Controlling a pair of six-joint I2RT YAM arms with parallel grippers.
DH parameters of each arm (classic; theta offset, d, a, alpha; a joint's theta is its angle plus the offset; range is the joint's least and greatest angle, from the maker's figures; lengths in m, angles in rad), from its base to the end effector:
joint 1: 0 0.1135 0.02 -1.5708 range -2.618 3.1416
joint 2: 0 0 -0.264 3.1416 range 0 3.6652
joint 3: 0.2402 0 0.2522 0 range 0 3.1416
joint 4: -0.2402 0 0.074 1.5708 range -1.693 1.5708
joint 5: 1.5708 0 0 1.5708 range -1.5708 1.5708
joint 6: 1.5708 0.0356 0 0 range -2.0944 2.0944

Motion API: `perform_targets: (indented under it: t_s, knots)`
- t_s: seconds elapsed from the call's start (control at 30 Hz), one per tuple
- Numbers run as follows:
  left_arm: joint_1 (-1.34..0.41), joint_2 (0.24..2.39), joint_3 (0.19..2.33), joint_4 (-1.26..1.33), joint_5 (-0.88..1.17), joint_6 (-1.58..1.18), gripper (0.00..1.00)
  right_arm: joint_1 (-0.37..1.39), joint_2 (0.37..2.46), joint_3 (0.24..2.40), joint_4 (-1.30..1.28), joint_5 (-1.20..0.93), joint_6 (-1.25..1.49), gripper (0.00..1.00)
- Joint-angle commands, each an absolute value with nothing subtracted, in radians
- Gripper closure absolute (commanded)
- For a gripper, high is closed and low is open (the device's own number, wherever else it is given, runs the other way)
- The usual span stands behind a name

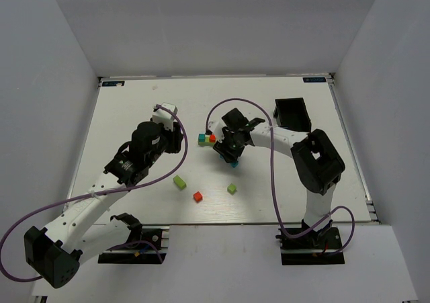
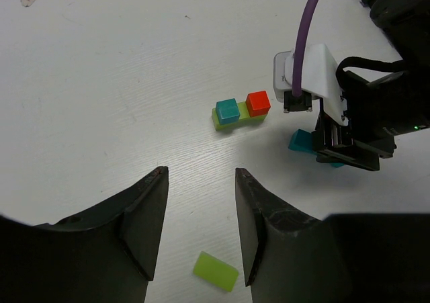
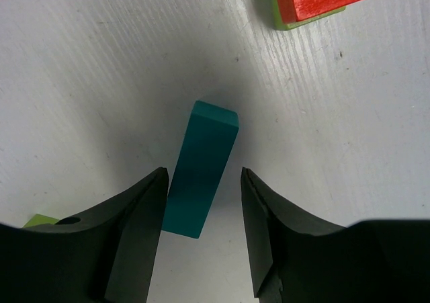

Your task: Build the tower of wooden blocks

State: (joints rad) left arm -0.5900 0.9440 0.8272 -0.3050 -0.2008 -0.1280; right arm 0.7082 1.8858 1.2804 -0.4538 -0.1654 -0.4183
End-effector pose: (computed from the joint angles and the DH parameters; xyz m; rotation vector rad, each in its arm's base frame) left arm 0.1824 -0.1136 0.3138 0.3291 1.9659 -0.2648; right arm 0.2930 0.2586 0.1793 -1.4588 2.2029 0.3164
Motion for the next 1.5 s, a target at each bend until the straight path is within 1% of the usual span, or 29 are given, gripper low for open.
perform_targets:
  t_s: [0.0,0.13,0.23,0.27,0.3,0.37,0.4,0.47,0.53,0.63,0.7,0.87,1.07,1.1,1.17,1.2,1.27,1.3,1.47]
  knots:
    - [-0.584,0.922,0.822,-0.282,-0.204,-0.124,0.45,0.713,1.904,1.319,-0.476,-0.167,-0.403,0.46]
    - [-0.584,0.922,0.822,-0.282,-0.204,-0.124,0.45,0.713,1.91,1.322,-0.483,-0.17,-0.405,0.46]
    - [-0.584,0.922,0.822,-0.282,-0.204,-0.124,0.45,0.713,1.905,1.322,-0.483,-0.169,-0.403,0.51]
    - [-0.584,0.922,0.822,-0.282,-0.204,-0.124,0.45,0.713,1.904,1.322,-0.482,-0.167,-0.403,0.54]
    - [-0.584,0.922,0.822,-0.282,-0.204,-0.124,0.45,0.713,1.902,1.322,-0.483,-0.164,-0.405,0.63]
    - [-0.584,0.922,0.822,-0.282,-0.204,-0.124,0.45,0.713,1.894,1.328,-0.483,-0.163,-0.416,0.71]
    - [-0.584,0.922,0.822,-0.282,-0.204,-0.124,0.45,0.712,1.891,1.331,-0.486,-0.16,-0.419,0.8]
    - [-0.584,0.922,0.813,-0.273,-0.204,-0.124,0.45,0.709,1.867,1.348,-0.495,-0.152,-0.433,0.87]
    - [-0.584,0.922,0.813,-0.273,-0.204,-0.124,0.45,0.709,1.827,1.364,-0.495,-0.144,-0.454,0.91]
    - [-0.584,0.922,0.813,-0.273,-0.204,-0.124,0.45,0.707,1.796,1.403,-0.508,-0.147,-0.518,0.92]
    - [-0.584,0.922,0.813,-0.273,-0.204,-0.124,0.45,0.706,1.795,1.454,-0.529,-0.149,-0.581,0.96]
    - [-0.584,0.922,0.813,-0.273,-0.204,-0.124,0.45,0.709,1.857,1.61,-0.598,-0.202,-0.702,1.0]
    - [-0.584,0.913,0.813,-0.273,-0.204,-0.124,0.45,0.712,1.982,1.781,-0.701,-0.244,-0.808,1.0]
    - [-0.584,0.913,0.813,-0.273,-0.204,-0.115,0.45,0.713,2.006,1.837,-0.731,-0.248,-0.828,1.0]
    - [-0.584,0.913,0.813,-0.273,-0.204,-0.115,0.45,0.713,2.046,1.873,-0.756,-0.259,-0.85,1.0]
    - [-0.584,0.913,0.813,-0.273,-0.204,-0.115,0.45,0.715,2.072,1.931,-0.782,-0.261,-0.862,1.0]
    - [-0.584,0.913,0.813,-0.273,-0.204,-0.115,0.45,0.718,2.107,1.959,-0.83,-0.265,-0.888,1.0]
    - [-0.584,0.913,0.813,-0.273,-0.204,-0.115,0.45,0.722,2.124,1.997,-0.842,-0.262,-0.9,0.98]
    - [-0.584,0.913,0.813,-0.273,-0.195,-0.115,0.45,0.729,2.167,2.04,-0.867,-0.247,-0.926,0.98]
